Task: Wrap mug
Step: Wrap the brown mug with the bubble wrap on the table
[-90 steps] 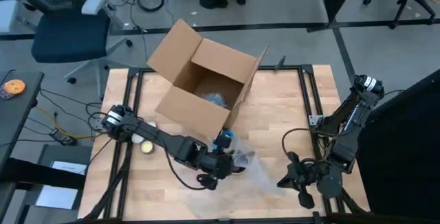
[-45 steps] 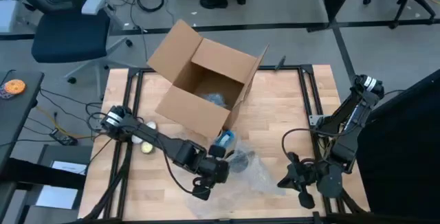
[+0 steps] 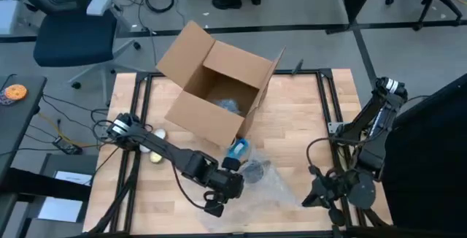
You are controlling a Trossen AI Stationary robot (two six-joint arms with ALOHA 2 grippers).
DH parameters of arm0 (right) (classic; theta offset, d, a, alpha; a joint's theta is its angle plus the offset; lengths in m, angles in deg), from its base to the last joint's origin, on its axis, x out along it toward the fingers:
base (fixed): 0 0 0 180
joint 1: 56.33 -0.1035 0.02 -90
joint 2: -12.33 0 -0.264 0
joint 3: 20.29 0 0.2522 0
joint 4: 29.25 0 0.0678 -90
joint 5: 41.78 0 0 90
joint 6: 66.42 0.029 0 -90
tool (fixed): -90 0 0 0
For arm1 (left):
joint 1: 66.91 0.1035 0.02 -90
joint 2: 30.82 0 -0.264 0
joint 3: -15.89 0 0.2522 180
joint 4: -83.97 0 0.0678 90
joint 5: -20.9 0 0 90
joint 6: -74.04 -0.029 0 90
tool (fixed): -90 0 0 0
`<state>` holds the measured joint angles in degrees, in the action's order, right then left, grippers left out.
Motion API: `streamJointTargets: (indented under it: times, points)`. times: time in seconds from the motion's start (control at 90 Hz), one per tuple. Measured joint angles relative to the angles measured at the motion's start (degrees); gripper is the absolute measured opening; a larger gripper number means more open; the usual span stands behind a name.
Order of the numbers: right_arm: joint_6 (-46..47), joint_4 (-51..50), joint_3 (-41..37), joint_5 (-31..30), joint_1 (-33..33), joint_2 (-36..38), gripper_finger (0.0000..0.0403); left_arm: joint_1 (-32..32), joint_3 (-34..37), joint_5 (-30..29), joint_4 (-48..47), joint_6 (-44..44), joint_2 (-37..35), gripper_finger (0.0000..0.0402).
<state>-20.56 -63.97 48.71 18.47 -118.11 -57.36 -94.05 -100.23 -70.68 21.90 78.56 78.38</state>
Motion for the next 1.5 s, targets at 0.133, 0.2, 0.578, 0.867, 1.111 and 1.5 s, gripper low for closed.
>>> streamJointTargets:
  times: [0.133,0.2,0.578,0.867,1.111,1.5]
  points:
    - [0.5,1.5,0.0,1.8,0.0,-2.1,0.0,-0.2,-8.9,-1.1,-7.3,-3.0,0.0,0.0121]
    - [1.0,2.9,0.0,3.3,0.0,-3.6,0.0,-0.2,-13.8,-4.8,-10.3,-4.7,0.0,0.0121]
    - [4.5,11.1,0.0,9.5,-1.9,-9.7,0.0,4.5,-18.7,-16.6,-2.4,-3.7,0.8,0.012]
    - [7.1,10.5,0.0,9.0,-3.6,-9.9,0.0,7.4,-10.2,-11.7,3.8,-2.4,4.7,0.012]
    - [7.7,10.1,0.0,9.0,-3.5,-9.9,0.0,6.3,-7.8,-7.5,1.5,-2.4,5.6,0.012]
    - [-1.6,12.2,0.8,5.3,-1.4,-9.7,0.0,3.9,-7.8,-15.6,4.1,-4.3,10.1,0.012]
